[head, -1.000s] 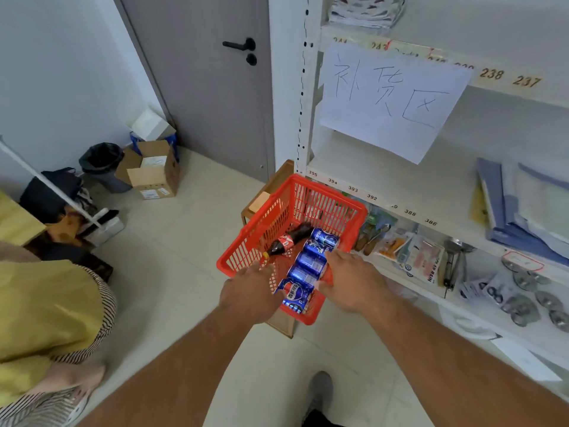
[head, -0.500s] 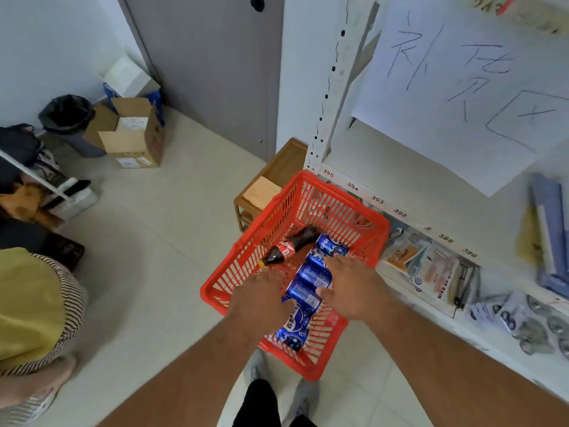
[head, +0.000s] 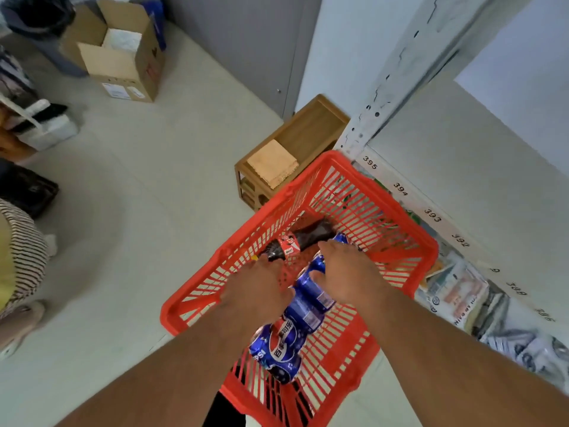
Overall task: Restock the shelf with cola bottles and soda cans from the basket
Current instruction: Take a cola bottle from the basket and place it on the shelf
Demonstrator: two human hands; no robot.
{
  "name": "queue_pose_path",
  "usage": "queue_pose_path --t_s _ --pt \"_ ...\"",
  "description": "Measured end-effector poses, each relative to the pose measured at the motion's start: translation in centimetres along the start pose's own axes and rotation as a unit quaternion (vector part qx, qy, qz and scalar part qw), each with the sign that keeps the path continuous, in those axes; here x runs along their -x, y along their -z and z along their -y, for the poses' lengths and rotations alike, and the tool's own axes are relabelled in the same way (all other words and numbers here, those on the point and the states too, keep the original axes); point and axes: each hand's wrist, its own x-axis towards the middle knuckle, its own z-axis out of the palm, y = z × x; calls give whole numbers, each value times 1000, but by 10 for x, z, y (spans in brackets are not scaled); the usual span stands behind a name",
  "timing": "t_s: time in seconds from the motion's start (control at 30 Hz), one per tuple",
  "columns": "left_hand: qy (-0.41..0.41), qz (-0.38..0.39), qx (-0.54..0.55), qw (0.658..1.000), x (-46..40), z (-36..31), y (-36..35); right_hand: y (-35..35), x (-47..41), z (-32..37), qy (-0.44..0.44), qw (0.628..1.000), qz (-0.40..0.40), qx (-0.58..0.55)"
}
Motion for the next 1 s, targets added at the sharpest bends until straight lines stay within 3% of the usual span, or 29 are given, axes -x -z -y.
queue_pose_path --t_s 0.33,0.5,0.67,0.8,1.0 --pt "66 23 47 996 -65 11 -50 -47 -127 -17 94 995 -10 31" --pt "72 18 65 995 -71 12 -65 -53 -137 -25 122 989 7 79" --pt "76 15 82 994 -74 9 -64 -56 -149 -28 159 978 -34 133" --pt "77 10 97 992 -75 9 -64 -59 -172 -17 203 961 -2 190" --pt "78 7 101 992 -57 4 -62 -49 -165 -19 234 955 -18 180"
